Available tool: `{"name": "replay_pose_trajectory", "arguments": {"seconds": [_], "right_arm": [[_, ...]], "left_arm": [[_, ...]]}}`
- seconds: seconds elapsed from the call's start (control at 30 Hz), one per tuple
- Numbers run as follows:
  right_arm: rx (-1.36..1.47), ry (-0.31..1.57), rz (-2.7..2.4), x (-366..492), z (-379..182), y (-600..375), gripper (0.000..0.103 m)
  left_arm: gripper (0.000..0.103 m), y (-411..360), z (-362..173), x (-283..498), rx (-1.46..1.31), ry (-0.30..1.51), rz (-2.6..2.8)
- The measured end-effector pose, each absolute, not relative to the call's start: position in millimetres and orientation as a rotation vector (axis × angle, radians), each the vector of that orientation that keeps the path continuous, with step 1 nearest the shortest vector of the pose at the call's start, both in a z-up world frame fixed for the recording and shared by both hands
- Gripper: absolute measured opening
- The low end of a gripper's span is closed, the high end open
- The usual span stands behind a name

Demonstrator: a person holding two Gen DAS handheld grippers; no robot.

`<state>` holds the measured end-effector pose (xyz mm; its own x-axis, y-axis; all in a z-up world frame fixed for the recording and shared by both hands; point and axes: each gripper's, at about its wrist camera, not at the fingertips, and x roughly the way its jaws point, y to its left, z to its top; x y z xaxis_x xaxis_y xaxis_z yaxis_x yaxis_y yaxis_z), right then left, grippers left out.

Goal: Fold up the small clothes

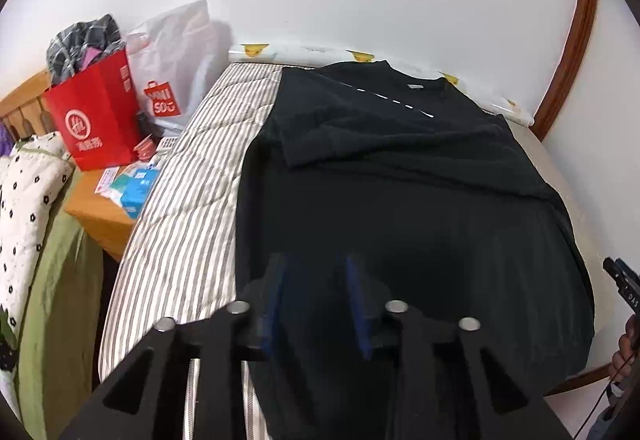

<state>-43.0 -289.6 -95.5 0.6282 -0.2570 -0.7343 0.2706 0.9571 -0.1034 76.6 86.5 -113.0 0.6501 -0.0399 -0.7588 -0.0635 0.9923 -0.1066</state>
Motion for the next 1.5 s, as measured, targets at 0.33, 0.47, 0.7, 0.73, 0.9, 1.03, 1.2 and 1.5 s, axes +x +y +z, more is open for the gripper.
{"name": "replay_pose_trajectory", "arguments": {"seconds": [0.33,0.47,0.7,0.73,0.9,1.03,1.2,1.5], "right_arm": [[0.036,0.861,-0.305,-78.2,-115.4,-292.9,0.063],[0.042,0.873,-0.304,-87.8,-127.9,-293.4,0.063],[0.060,0.893,-0.299,-86.8,-147.3,-295.1,0.063],[0.066,0.899,-0.303,-85.0,-150.6,-296.8,0.063],[0.095,0.924,-0.310,-78.3,-164.6,-301.6,0.063],[0.120,0.928,-0.299,-69.9,-173.7,-302.9,0.053],[0.114,0.912,-0.273,-55.8,-174.8,-299.1,0.029],[0.168,0.904,-0.232,-53.8,-167.6,-307.1,0.009]], "left_arm": [[0.044,108.5,-146.2,41.8,-0.193,0.908,-0.003],[0.044,117.8,-160.7,37.1,-0.193,0.928,0.005],[0.044,117.6,-184.0,36.7,-0.200,0.952,-0.004],[0.044,116.9,-185.0,36.9,-0.196,0.948,0.000],[0.044,105.7,-186.4,44.0,-0.120,0.929,0.011],[0.038,101.2,-186.1,51.4,-0.085,0.931,0.037],[0.020,104.4,-186.0,56.7,-0.134,0.928,0.039],[0.008,102.9,-180.8,51.6,-0.146,0.922,0.040]]}}
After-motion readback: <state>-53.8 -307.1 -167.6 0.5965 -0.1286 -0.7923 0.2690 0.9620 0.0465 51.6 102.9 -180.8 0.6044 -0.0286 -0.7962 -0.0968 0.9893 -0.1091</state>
